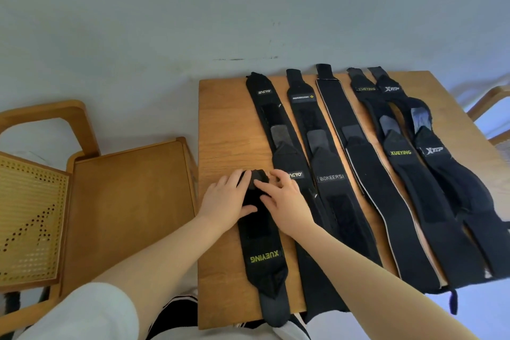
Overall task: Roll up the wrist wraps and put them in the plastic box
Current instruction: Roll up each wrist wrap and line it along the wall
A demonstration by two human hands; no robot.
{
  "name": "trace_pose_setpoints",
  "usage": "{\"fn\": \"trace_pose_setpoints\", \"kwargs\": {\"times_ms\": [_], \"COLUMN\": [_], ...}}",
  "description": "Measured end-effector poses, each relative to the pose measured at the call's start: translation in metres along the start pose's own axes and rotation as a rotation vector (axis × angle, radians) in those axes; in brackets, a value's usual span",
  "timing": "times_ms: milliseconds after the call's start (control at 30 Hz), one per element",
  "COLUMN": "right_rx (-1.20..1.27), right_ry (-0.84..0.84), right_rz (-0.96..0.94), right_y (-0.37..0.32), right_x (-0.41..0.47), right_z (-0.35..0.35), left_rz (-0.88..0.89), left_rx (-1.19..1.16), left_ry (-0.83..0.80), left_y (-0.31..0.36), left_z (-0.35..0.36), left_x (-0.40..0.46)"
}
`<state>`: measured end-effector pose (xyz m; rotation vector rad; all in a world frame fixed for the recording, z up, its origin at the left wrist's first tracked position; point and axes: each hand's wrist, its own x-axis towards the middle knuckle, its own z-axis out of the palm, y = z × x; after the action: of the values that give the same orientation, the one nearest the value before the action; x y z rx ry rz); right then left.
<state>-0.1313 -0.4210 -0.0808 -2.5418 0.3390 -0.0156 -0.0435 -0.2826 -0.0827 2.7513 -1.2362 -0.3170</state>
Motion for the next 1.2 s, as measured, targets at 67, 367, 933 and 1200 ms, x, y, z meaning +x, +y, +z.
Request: {"fn": "trace_pose_setpoints", "kwargs": {"times_ms": [67, 367, 933, 1200], "right_rx": [0.439, 0.775, 0.652, -0.468], "right_ry": [-0.130, -0.080, -0.013, 0.007], "right_rz": [0.262, 0.707, 0.725, 0.554], "right_y": [-0.009, -0.032, -0.057, -0.105], "right_x": [0.005, 0.015, 0.030, 0.034], "right_z": [-0.007, 0.007, -0.009, 0.026], "left_rz": [0.001, -0.265, -0.057, -0.115], "left_rx": [-0.002, -0.889, -0.982, -0.996], "left_ry": [0.009, -0.163, -0.490, -0.345], "left_y": [-0.001, -0.041, -0.074, -0.059], "left_z": [-0.005, -0.032, -0.062, -0.044], "left_x": [0.007, 0.033, 0.055, 0.041]}}
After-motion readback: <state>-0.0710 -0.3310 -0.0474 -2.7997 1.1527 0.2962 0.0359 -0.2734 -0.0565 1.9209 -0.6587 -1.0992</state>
